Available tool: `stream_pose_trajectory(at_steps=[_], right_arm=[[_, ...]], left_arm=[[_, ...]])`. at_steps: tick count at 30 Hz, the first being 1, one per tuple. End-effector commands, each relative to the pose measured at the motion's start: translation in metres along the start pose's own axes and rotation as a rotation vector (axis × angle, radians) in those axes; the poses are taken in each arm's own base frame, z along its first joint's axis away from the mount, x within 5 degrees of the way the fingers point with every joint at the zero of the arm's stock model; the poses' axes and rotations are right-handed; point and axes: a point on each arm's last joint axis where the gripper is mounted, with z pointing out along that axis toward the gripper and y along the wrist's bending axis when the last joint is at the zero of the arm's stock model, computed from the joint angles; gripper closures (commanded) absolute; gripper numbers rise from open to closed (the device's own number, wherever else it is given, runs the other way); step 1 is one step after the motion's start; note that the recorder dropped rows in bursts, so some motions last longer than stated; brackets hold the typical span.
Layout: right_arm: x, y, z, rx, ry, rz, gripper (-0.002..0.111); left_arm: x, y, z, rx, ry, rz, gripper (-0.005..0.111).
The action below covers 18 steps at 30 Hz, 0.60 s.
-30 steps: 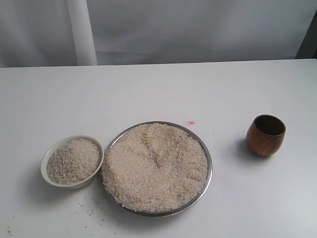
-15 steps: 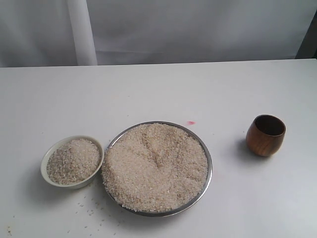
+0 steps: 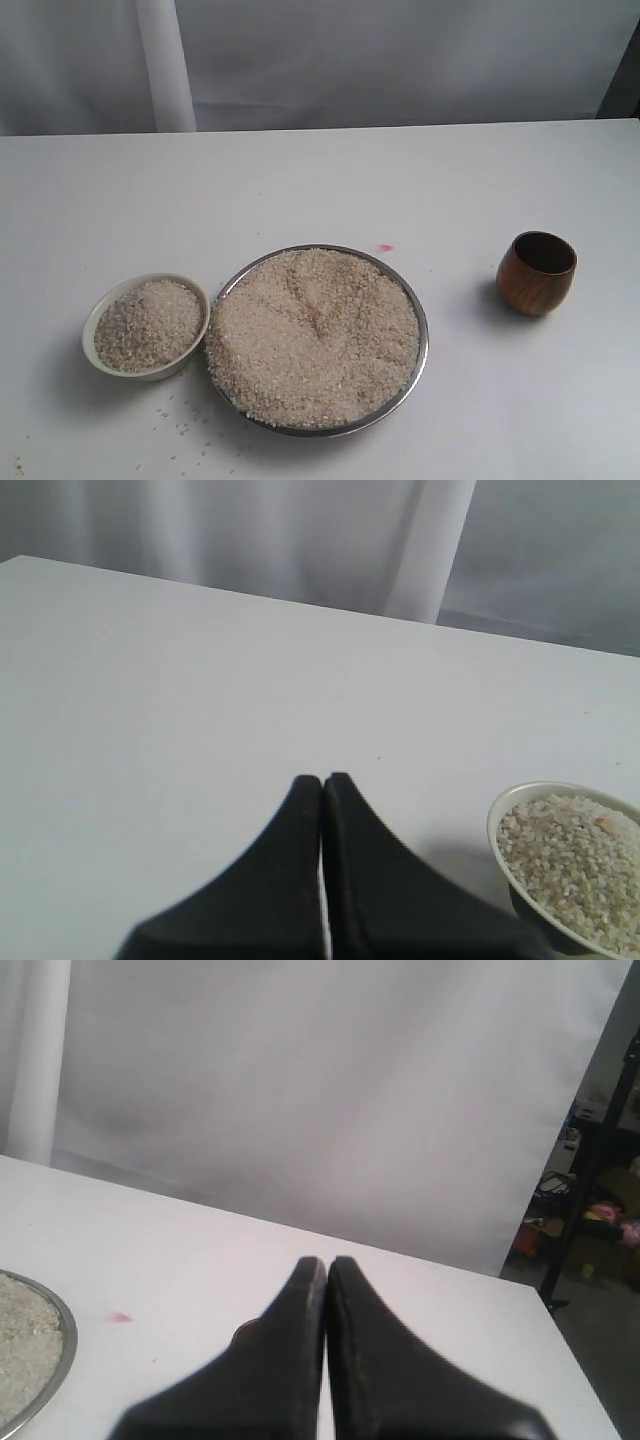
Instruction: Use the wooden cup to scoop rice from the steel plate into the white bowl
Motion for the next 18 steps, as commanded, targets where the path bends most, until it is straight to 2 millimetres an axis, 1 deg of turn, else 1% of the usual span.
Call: stream_pose_trajectory(at_steps=[1,18], right_arm=[[0.0043,0.0011,-0.0001,-0.003,0.008,0.003,0.108],[0.0051,0.0011,-0.0001,-0.003,0.017,0.006,0.108]], left_arm=[[-0.0017,-0.0006,-0.0005,0.007,-0.011,-0.007,0.107],[-0.0017,-0.0006,-0.0005,0.007,-0.011,-0.007,0.107]])
